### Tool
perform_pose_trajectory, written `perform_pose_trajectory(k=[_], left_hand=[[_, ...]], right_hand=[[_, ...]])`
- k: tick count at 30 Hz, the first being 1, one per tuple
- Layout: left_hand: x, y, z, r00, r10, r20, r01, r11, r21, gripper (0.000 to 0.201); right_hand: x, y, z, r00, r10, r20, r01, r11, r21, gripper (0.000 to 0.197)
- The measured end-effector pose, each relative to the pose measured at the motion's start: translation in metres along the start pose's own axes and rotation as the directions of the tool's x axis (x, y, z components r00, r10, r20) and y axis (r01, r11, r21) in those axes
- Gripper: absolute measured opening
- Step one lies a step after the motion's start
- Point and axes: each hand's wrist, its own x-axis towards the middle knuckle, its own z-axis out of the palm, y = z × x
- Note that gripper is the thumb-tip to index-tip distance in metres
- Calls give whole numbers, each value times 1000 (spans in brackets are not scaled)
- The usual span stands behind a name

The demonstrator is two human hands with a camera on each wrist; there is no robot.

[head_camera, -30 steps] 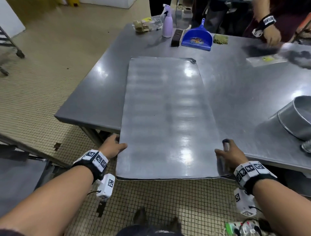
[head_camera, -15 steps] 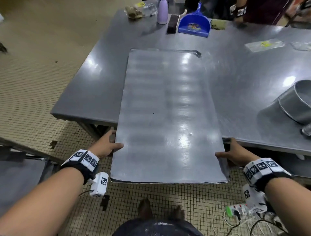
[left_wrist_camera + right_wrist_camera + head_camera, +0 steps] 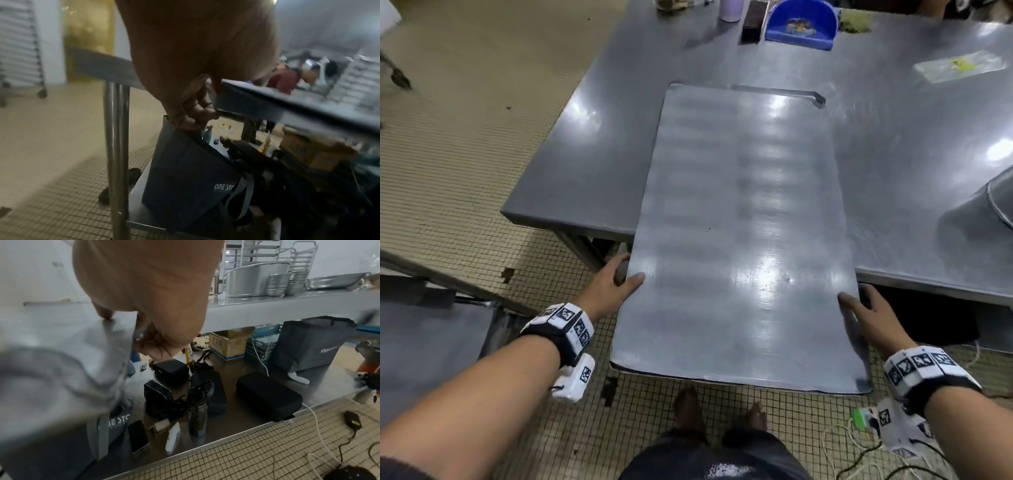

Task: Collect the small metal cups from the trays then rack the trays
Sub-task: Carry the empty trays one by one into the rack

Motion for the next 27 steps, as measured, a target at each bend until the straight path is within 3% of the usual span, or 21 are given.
perform_pose_trajectory(k=[3,6,8,16,20,24,27], left_hand=[[3,-1,1,1000,18,-4,-17,998,64,75],[5,9,20,993,43,-114,-53,994,-91,40],[9,15,33,984,49,-171,-72,988,-134,31],[15,9,34,968,-7,-250,-27,991,-135,30],[9,28,21,964,40,-261,-68,993,-98,22],[6,58,2,951,122,-283,-138,990,-37,19],[10,73,-15,952,149,-266,-153,988,7,28]], right_hand=[[4,3,2,994,-55,-92,45,993,-105,15],[14,7,6,983,-84,-163,58,985,-160,26],[19,5,11,977,-104,-188,71,983,-171,32],[14,-7,13,980,-84,-180,56,987,-151,27],[9,-23,0,981,-74,-181,53,992,-117,42],[18,-38,-15,982,-40,-187,19,994,-111,74],[28,-55,-28,979,-93,-180,55,977,-206,74]])
